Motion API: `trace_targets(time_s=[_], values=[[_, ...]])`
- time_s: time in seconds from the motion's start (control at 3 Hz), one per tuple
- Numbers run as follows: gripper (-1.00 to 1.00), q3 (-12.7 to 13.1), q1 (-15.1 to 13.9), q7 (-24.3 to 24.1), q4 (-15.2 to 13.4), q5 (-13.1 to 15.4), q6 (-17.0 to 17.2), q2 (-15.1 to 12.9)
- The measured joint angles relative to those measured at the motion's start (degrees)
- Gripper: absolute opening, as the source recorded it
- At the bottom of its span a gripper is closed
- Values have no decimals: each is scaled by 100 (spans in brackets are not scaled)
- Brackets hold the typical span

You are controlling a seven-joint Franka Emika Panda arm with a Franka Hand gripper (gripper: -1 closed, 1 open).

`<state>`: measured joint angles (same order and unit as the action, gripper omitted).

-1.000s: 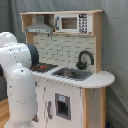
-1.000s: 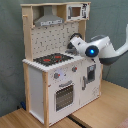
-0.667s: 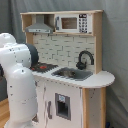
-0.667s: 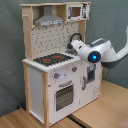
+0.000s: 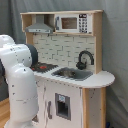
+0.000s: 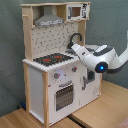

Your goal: Play with the kitchen

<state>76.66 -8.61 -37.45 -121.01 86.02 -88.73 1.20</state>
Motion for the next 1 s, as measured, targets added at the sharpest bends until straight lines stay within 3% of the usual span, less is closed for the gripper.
trace_targets(time_s=[0.33,1.0], values=[[100,128,0,-166,-112,508,-128,-114],[100,157,0,-707,-597,1431,-455,-425]])
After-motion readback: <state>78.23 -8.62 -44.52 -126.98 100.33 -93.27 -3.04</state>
